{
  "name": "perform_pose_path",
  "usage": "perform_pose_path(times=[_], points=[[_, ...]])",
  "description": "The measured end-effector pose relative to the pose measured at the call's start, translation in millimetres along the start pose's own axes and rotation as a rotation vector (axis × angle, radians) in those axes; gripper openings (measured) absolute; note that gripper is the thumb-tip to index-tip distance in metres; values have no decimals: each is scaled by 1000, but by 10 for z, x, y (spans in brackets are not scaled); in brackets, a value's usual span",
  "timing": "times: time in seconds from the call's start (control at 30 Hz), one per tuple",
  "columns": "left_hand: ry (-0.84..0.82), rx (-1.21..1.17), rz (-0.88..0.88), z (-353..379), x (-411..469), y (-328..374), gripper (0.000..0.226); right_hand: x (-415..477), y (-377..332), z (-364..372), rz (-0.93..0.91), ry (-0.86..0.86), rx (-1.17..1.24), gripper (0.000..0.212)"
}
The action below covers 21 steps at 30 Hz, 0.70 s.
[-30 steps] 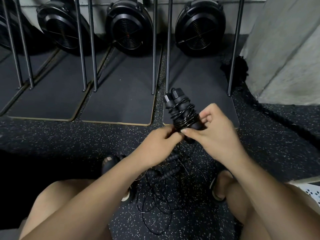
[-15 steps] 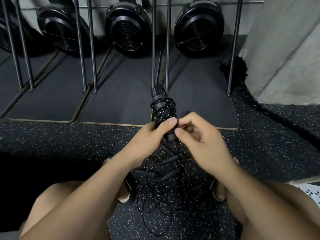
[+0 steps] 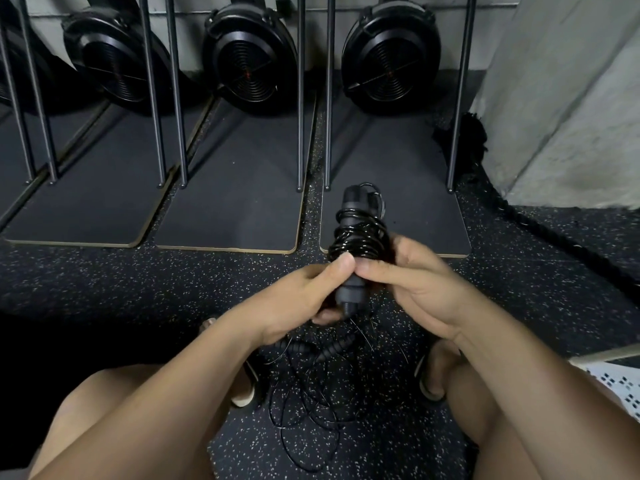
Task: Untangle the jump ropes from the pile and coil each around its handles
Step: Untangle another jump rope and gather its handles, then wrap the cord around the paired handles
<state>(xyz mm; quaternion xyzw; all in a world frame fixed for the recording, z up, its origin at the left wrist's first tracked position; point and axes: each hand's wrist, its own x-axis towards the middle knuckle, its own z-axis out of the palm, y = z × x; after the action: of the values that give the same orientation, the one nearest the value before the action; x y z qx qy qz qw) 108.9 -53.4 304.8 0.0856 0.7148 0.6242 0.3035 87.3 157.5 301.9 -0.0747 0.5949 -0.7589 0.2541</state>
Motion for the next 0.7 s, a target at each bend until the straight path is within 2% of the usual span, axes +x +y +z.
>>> perform_pose_path(times=[0.1, 0.3, 0.37, 0.47, 0.57, 0.7], points=[[63, 33, -8, -18, 24, -25, 73, 43, 46, 19, -44, 152, -56, 67], [22, -185, 48, 2, 62, -105, 44, 91, 62, -35, -100, 347, -210, 88], [17, -240, 66, 4, 64, -121, 32, 90, 49, -43, -101, 331, -220, 83], [1, -354, 60, 36, 69, -118, 34, 82, 37, -36, -112, 327, -233, 71], [22, -394, 41, 46, 95, -119, 35, 85, 45, -46, -135, 359, -278, 71], [113, -240, 58, 55, 116, -130, 37, 96, 41, -57, -163, 395, -257, 71]])
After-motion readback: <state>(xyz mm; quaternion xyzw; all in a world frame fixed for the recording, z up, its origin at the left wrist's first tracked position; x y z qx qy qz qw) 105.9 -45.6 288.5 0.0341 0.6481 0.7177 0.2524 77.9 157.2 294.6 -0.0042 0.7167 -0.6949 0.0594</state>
